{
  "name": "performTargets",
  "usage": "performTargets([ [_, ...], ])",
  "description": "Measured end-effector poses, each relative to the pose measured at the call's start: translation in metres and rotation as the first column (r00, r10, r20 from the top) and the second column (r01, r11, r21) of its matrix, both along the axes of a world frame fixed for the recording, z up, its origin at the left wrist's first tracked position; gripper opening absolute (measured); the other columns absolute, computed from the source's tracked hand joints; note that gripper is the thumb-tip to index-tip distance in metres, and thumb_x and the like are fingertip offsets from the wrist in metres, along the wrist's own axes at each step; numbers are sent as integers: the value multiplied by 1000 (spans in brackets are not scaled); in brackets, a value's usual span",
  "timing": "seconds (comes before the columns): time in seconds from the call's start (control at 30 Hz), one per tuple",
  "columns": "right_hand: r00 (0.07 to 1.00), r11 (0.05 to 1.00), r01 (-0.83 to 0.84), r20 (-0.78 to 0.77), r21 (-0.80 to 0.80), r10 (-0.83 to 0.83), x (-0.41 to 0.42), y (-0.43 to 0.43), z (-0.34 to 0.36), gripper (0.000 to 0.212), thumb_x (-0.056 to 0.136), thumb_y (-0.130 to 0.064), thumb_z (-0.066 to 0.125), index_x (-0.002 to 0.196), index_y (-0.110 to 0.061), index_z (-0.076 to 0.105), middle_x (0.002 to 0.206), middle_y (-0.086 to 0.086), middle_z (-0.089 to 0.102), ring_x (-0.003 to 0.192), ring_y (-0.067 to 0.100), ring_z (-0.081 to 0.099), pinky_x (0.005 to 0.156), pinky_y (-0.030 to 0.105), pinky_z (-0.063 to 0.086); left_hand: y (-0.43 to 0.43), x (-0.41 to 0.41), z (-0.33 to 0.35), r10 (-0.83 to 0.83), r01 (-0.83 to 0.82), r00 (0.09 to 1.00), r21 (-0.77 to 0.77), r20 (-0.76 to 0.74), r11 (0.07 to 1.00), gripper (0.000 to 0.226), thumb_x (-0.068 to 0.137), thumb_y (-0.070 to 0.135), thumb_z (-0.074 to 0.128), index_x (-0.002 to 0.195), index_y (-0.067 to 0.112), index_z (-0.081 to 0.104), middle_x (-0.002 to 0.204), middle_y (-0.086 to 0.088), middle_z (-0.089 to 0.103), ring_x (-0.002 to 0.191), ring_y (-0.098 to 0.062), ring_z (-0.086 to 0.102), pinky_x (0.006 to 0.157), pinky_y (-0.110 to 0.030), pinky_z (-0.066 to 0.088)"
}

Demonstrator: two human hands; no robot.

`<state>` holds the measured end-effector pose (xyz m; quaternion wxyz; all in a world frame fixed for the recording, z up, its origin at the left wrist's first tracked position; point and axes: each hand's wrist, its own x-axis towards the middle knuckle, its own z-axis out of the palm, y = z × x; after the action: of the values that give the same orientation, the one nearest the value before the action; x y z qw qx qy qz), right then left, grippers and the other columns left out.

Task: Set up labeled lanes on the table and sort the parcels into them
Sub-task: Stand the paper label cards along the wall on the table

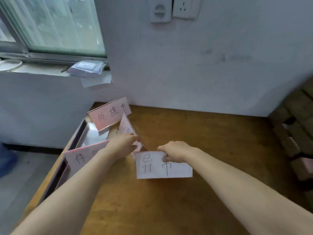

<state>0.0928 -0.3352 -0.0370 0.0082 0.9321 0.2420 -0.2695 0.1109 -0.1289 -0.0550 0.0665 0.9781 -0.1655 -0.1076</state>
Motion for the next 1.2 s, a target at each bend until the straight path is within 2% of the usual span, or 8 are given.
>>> performTargets([
  [0.17,993,993,119,5,-23,-119,19,-64,-10,35,98,-31,52,132,-21,48,117,5,62,88,20,56,67,35,45,-25,18,-19,42,-41,998,22,-39,999,41,93,16,52,132,30,52,131,3,52,111,-18,57,87,-35,53],
  [0.27,985,986,165,45,-12,-164,30,-86,-17,24,99,-30,50,121,-20,50,107,5,63,79,18,54,61,33,45,-33,20,-24,55,-56,998,119,6,991,51,91,5,44,134,33,50,134,4,49,118,-19,50,94,-36,47],
  [0.43,984,987,157,78,23,-158,44,-101,-26,25,100,-30,49,122,-19,50,108,5,63,90,24,59,65,32,42,-40,24,-27,37,-89,989,383,142,919,57,90,5,47,135,40,47,140,11,45,131,-18,36,108,-35,27],
  [0.67,982,984,173,73,49,-176,59,-115,-34,28,99,-31,50,125,-20,49,107,5,63,91,23,60,66,32,43,-64,35,-28,-29,-9,997,475,71,880,46,98,18,44,138,41,44,149,17,37,144,-16,21,120,-46,6],
  [0.87,957,964,265,117,33,-267,68,-141,-33,24,99,-29,50,121,-18,52,102,5,63,87,22,59,63,31,42,-114,68,-34,-133,113,991,395,22,912,29,99,26,46,125,31,58,129,9,59,122,-14,51,105,-33,29],
  [1.03,923,928,370,124,-26,-365,71,-165,-39,30,99,-23,50,129,-21,52,112,6,64,96,24,62,70,34,48,-138,79,-45,-180,186,982,224,-49,957,37,98,25,46,135,32,47,133,6,55,123,-15,50,99,-32,34],
  [1.13,901,907,422,121,-13,-417,69,-170,-46,32,99,-23,51,131,-24,50,115,6,64,98,25,62,74,35,51,-120,83,-42,-156,192,977,272,-146,943,53,93,33,56,142,29,36,137,4,51,128,-19,46,104,-37,34],
  [1.2,895,901,434,124,-11,-429,66,-171,-53,32,99,-21,50,131,-23,50,114,6,64,97,25,62,74,36,51,-111,89,-40,-125,167,981,306,-151,937,44,93,32,57,135,26,43,124,3,59,115,-18,55,93,-33,42],
])
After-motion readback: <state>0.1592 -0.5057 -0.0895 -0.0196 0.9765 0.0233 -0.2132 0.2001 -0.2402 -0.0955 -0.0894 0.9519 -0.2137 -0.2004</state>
